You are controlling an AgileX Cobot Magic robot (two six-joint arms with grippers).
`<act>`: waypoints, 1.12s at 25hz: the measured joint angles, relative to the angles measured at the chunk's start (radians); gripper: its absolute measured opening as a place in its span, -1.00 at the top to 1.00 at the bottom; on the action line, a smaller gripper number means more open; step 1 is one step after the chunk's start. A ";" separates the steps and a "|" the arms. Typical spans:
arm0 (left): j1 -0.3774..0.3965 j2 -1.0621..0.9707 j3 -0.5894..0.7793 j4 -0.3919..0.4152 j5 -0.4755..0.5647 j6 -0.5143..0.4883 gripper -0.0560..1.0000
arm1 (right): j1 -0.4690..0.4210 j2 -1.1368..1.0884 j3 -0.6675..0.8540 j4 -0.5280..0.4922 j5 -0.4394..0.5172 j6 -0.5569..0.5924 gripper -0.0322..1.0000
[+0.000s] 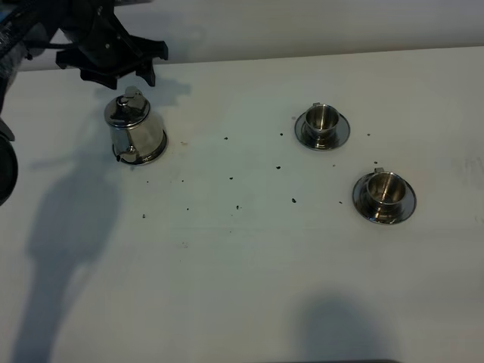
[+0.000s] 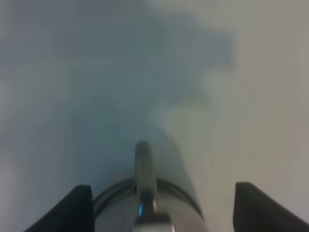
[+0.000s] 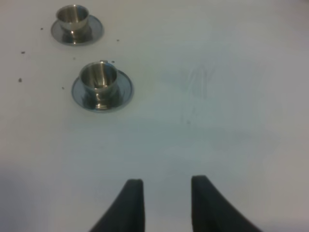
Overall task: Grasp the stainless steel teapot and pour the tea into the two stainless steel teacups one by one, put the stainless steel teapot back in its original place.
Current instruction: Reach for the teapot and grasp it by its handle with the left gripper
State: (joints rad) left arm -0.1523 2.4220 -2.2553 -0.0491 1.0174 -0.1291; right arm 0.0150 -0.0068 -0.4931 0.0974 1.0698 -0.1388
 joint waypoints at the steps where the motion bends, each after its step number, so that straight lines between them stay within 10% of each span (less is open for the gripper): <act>1: 0.000 0.011 0.000 0.000 -0.008 -0.005 -0.29 | 0.000 0.000 0.000 0.000 0.000 0.000 0.49; 28: 0.095 0.040 0.000 0.006 0.102 -0.073 -0.24 | 0.000 0.000 0.000 0.002 0.000 0.000 0.49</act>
State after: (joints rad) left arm -0.0571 2.4622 -2.2553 -0.0433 1.1196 -0.2018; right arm 0.0150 -0.0068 -0.4931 0.0990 1.0698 -0.1388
